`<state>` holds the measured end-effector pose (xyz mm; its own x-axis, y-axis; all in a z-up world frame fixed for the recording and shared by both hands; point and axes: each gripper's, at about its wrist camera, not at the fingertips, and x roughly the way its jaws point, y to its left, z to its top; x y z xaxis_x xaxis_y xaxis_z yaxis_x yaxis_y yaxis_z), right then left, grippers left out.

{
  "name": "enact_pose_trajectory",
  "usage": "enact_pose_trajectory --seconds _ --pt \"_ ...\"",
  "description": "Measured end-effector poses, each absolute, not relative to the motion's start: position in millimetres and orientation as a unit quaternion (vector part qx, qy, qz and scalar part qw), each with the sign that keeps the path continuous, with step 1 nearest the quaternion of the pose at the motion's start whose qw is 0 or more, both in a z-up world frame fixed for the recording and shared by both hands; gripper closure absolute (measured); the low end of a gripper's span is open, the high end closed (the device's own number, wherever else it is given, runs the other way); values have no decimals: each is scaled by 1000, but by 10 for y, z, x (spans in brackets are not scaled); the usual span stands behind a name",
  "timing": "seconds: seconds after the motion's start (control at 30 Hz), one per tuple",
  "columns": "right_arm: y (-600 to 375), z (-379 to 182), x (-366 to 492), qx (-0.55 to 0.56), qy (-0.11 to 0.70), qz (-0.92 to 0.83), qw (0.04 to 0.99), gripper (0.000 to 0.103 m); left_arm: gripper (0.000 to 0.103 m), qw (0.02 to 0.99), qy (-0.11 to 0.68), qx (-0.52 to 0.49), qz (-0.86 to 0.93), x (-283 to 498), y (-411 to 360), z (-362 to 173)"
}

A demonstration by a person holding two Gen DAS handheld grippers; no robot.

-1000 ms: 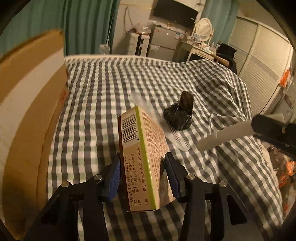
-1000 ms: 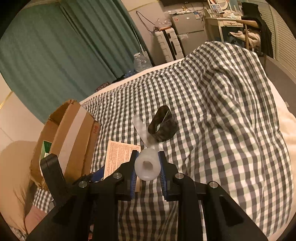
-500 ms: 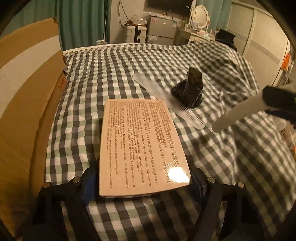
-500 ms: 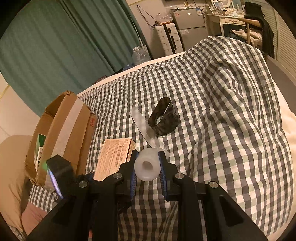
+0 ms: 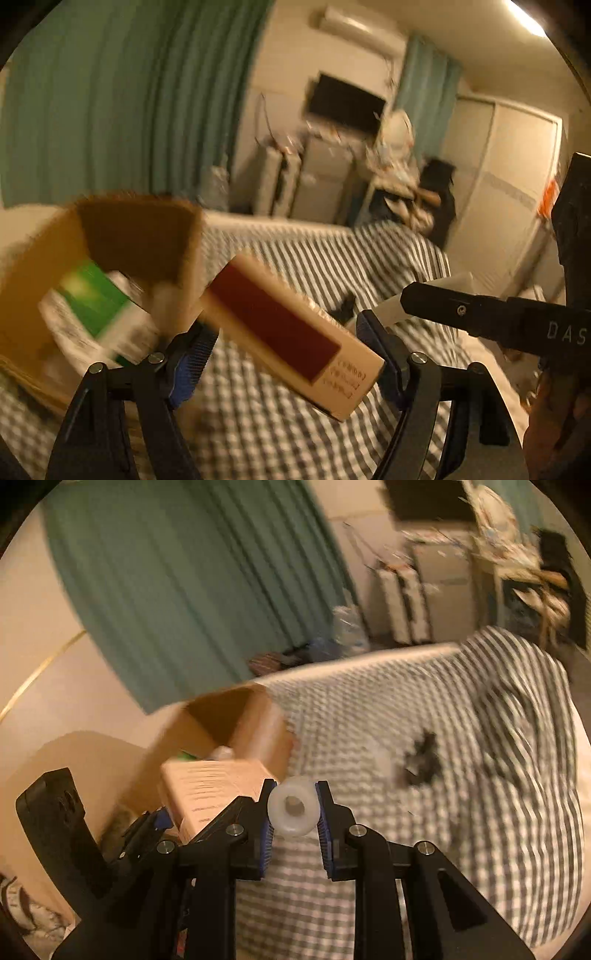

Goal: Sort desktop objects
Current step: 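Carry the small box into the box with the left tool while the right carries the tube, then grasp the Amoxicillin capsule box with the left tool while the right grasps the black hair clip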

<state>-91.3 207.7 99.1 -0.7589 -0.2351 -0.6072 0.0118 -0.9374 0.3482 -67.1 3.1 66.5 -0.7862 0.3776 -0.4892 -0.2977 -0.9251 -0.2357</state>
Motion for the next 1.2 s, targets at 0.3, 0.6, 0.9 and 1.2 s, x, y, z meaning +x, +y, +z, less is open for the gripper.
enact_pose_trajectory --seconds 0.3,0.6,0.9,1.2 --pt "1069 1282 -1532 335 -113 -924 146 83 62 132 -88 -261 952 -971 -982 1034" --pt "678 1038 -2142 368 -105 -910 157 76 60 130 -89 -305 939 -1021 -1401 606" --pt "1306 1039 -1790 347 -128 -925 87 29 2 132 -43 -322 937 -858 -1077 541" --pt "2695 656 -1186 362 -144 -920 -48 29 1 251 -13 -323 912 -555 107 475"
